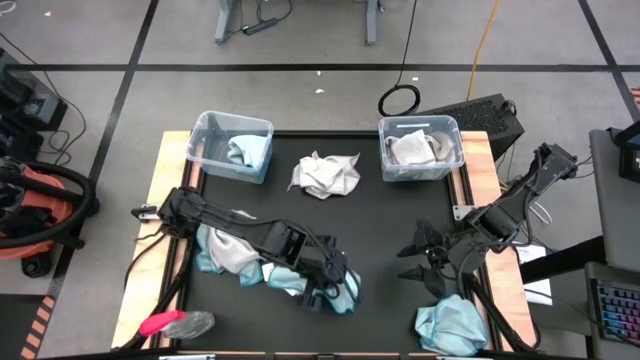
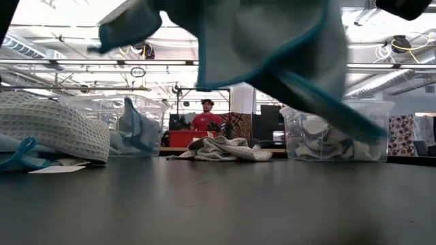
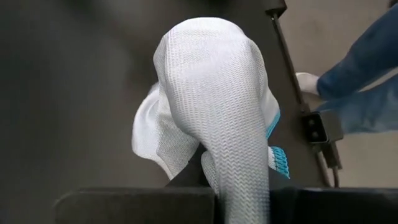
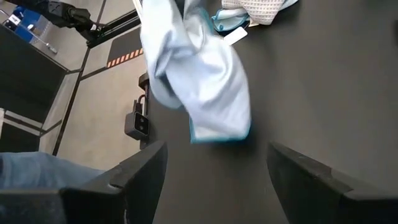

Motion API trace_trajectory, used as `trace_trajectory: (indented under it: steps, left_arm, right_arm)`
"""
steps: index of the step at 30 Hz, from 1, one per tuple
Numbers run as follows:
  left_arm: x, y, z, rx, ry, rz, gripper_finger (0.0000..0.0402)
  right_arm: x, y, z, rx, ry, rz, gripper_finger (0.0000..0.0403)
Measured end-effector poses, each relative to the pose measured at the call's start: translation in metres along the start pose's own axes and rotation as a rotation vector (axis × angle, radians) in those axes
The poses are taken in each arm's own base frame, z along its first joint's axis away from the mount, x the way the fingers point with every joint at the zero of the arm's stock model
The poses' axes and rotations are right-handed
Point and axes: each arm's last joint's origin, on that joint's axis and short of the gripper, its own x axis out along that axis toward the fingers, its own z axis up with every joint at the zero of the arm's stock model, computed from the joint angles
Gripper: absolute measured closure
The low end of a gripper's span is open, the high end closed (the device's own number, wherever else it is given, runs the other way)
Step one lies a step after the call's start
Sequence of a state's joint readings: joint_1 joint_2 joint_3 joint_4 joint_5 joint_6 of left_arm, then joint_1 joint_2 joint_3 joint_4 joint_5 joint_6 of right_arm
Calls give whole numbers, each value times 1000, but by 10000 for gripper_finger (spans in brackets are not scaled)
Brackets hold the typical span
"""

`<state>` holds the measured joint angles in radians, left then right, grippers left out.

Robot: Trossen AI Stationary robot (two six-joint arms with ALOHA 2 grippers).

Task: Sort microfiber towel by color & place in baskets
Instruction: Put the blue microfiber towel into the left transparent bin

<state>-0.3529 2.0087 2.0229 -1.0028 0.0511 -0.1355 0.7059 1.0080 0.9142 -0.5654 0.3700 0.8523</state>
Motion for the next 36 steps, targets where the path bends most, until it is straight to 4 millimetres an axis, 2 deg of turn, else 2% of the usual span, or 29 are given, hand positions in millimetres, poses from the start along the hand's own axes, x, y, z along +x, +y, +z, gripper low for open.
trace_trajectory:
  steps: [7, 13, 17, 28, 36]
  left_arm:
    - [-11, 10, -3, 29, 63, 80, 393]
    - [-19, 28, -8, 32, 156, 136, 393]
    - [-33, 43, -10, 28, 165, 171, 393]
    - [-103, 90, -14, -82, 28, 315, 393]
    - [-149, 115, -34, -149, 34, 465, 393]
  right_arm:
    - [0, 0, 3, 7, -60, -30, 138]
    - [0, -2, 4, 7, -115, -80, 138]
    - [0, -2, 4, 5, -131, -98, 138]
    - [1, -10, 9, 8, -199, -204, 138]
    - [4, -19, 17, 34, -223, -251, 138]
